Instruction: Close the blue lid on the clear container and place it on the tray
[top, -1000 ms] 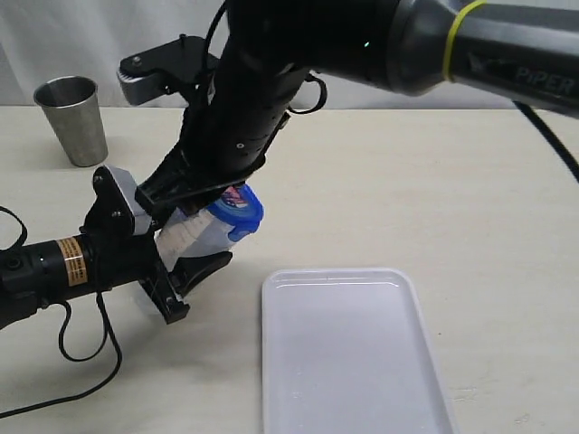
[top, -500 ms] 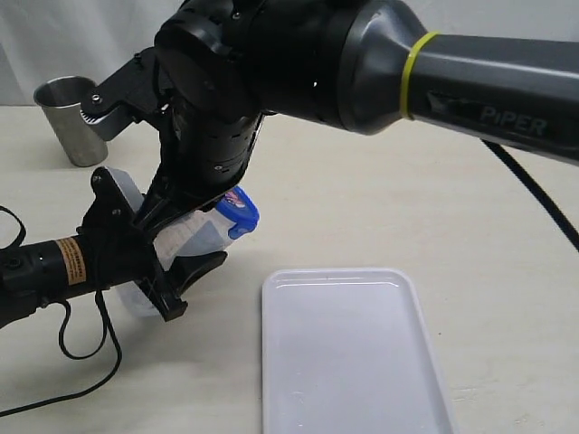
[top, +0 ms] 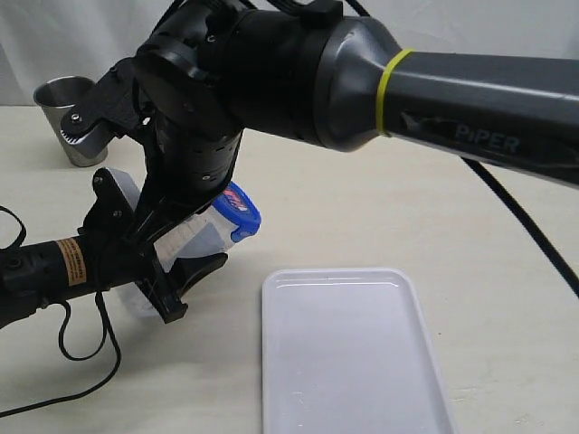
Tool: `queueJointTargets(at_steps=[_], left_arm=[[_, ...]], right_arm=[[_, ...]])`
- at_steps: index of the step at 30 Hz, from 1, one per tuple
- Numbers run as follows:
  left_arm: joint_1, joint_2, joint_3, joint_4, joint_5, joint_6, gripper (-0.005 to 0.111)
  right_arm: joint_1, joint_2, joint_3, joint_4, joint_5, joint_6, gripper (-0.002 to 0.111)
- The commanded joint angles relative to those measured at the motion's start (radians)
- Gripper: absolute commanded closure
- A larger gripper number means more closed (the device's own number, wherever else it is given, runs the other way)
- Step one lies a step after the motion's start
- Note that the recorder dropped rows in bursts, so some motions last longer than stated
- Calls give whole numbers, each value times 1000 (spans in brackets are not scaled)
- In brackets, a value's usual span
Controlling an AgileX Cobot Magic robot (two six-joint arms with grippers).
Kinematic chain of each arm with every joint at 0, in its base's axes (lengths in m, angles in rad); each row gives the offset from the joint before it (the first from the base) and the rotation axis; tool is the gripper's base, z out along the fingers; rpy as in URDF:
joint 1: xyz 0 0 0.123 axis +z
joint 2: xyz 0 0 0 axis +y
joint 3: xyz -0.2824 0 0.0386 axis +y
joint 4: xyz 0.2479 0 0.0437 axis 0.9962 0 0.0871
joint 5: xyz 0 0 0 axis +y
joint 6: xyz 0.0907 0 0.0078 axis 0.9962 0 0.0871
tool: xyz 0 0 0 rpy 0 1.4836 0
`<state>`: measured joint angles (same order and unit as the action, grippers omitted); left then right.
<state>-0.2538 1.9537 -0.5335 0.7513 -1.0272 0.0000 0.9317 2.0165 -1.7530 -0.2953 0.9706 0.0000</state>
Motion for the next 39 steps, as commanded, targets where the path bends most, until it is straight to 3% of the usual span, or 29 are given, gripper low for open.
queueJointTargets(at_steps=[1,15,24,32,39], left_arm=[[-4,-7,-5,22,-114,0,107],[-4,-7,-5,22,-123,0,107],[-4,-7,-5,21,-134,0,107],[-4,-7,-5,21,-131,0,107],[-4,-7,-5,21,-131,0,107]], right_arm=[[2,48,20,-11,38,27,104],[2,82,20,-31,63,49,103],[0,-26,20,6,-17,67,67],[-51,-153,20,27,-14,94,67],[-111,-162,38,222,-2,11,67]])
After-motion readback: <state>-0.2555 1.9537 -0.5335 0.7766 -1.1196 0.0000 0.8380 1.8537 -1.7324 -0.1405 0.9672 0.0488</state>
